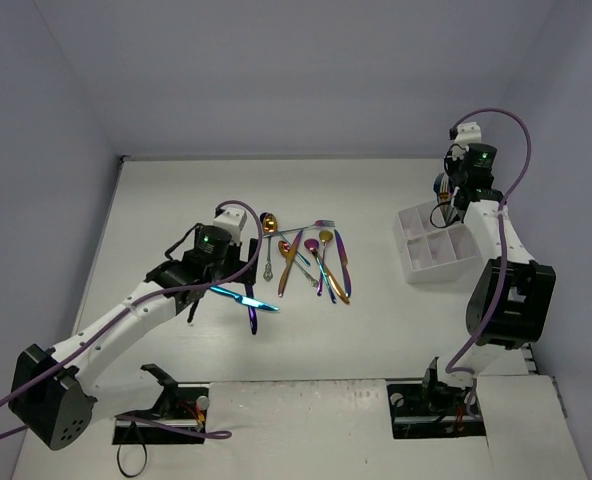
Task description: Sort the eating utensils into containers
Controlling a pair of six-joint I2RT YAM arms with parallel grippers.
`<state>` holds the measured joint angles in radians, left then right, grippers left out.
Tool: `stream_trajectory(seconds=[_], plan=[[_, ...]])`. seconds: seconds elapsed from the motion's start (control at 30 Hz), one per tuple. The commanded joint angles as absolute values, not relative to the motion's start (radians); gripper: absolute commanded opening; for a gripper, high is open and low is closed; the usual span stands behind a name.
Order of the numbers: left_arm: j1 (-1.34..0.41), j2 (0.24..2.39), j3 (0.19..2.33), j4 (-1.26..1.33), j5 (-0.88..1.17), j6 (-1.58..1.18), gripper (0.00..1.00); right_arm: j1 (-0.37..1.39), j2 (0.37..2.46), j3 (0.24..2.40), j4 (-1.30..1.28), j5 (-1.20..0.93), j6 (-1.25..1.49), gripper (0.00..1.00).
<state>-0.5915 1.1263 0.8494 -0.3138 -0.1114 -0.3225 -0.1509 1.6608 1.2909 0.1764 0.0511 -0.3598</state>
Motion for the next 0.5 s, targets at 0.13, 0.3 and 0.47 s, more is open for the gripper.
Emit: stream_trajectory(seconds=[0.13,0.3,0.47], plan=[[-0.586,1.176,0.957,-0.285,-0.050,-0.248,0.95,-0.155,1.550,1.278,0.268,0.009,-0.296,0.43],[-0.584,1.280,1.057,-0.303,-0.015,-0.127,0.95,-0.153,1.416,1.244,0.245,-0.034,-0.210,0.67],[-0.581,1.447,1.225,-0.359,0.046,0.044,0.95,-0.147,1.261,1.169,0.219,-0.083,-0.059,0.73]])
